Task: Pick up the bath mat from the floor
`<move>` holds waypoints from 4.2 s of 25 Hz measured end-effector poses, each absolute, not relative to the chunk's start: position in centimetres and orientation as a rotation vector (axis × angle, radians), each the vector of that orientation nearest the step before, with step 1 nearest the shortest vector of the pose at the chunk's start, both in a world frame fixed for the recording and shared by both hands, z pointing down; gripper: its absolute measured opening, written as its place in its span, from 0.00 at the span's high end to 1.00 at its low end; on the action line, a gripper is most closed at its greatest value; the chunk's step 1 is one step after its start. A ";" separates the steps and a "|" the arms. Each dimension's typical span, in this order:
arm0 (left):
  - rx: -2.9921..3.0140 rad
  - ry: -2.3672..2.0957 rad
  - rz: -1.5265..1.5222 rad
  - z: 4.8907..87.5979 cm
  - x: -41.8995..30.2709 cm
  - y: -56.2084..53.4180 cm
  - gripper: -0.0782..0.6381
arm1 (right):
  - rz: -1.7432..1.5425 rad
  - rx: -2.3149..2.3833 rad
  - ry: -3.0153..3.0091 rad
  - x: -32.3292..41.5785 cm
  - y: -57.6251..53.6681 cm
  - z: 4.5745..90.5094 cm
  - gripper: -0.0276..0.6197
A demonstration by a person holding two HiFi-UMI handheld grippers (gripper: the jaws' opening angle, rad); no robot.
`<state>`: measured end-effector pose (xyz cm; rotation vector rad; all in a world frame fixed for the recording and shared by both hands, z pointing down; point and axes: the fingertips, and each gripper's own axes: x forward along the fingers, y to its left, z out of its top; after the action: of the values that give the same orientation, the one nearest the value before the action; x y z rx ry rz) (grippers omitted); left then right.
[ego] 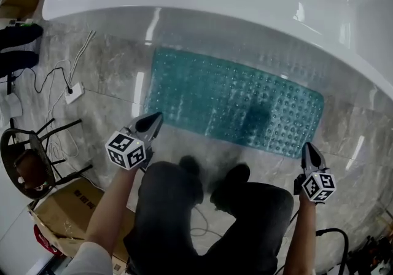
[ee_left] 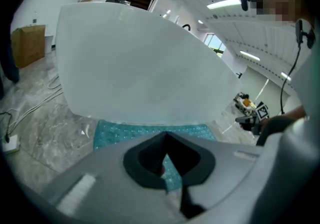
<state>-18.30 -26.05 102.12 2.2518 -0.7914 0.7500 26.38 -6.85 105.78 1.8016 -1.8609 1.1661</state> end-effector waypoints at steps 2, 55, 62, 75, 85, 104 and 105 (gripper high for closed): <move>2.259 -0.784 0.744 104.0 -18.3 -26.2 0.89 | 1.157 1.797 -1.867 26.1 -7.0 107.7 0.95; 1.948 -0.981 1.272 139.5 -33.5 -39.0 0.55 | 1.118 1.765 -1.619 34.3 -4.0 135.1 0.72; 2.045 -0.928 1.406 139.0 -30.8 -37.4 0.81 | 1.094 1.765 -1.550 38.2 -3.1 136.0 0.55; 2.128 -0.871 1.276 136.4 -29.0 -36.1 0.85 | 1.289 1.779 -1.371 46.3 0.0 140.7 0.38; 2.188 -0.884 1.265 135.8 -28.8 -35.5 0.85 | 1.278 1.755 -1.414 44.6 0.0 141.0 0.57; 2.171 -0.941 1.162 130.2 -26.6 -32.4 0.86 | 1.293 1.685 -1.516 37.0 -1.9 131.5 0.88; 2.157 -0.931 1.140 129.5 -26.1 -31.9 0.86 | 1.312 1.689 -1.535 36.5 -1.9 130.7 0.89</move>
<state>-26.05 -31.86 129.54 2.1571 -0.9307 1.1402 36.45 -1.92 130.73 1.6891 -1.5349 1.3123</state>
